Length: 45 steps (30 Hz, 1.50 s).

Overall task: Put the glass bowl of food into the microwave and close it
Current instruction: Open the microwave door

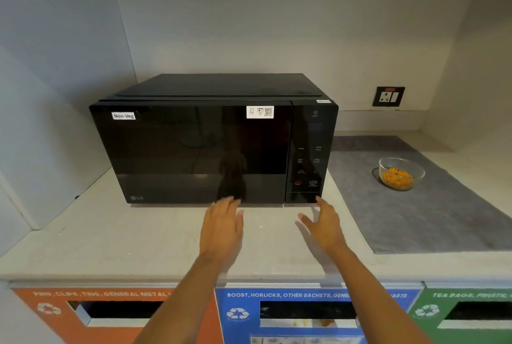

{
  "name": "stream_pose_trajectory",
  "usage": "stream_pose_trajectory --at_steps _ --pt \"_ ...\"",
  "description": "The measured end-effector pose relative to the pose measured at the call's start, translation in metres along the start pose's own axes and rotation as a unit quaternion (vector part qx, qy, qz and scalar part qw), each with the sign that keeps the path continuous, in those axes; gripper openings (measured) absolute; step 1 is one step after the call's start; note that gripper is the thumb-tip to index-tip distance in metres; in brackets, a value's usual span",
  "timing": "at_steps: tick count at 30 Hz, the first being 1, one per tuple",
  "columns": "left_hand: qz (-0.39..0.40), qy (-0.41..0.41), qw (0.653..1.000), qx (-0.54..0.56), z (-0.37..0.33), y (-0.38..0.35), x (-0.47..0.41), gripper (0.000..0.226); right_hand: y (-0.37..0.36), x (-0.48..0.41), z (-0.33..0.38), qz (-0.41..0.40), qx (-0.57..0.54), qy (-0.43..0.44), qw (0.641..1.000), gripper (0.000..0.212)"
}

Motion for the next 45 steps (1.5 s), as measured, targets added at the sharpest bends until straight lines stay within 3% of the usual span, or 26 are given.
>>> stream_pose_trajectory --at_steps 5,11,25,45 --pt "-0.196 -0.090 0.976 -0.014 -0.043 0.102 -0.016 0.034 0.019 -0.025 0.006 -0.045 -0.017 -0.043 0.998 0.078" --pt "-0.288 -0.141 0.946 -0.037 -0.078 0.163 -0.032 0.039 0.019 -0.045 0.008 -0.085 -0.064 -0.042 0.993 0.081" --pt "-0.318 -0.148 0.935 -0.059 -0.097 0.167 -0.060 0.041 0.007 -0.055 0.002 -0.135 -0.091 -0.028 0.986 0.092" --pt "-0.370 -0.144 0.916 -0.058 -0.094 0.159 -0.066 0.041 0.011 -0.055 0.001 -0.185 -0.134 -0.001 0.973 0.082"
Point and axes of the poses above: each hand's wrist, its own x-axis away from the middle knuckle, its own y-axis out of the back of the hand, z = x × y, the point moved 10 cm from there along -x, towards the middle knuckle, and after that the axes turned 15 degrees about z, right-handed, at the moved point
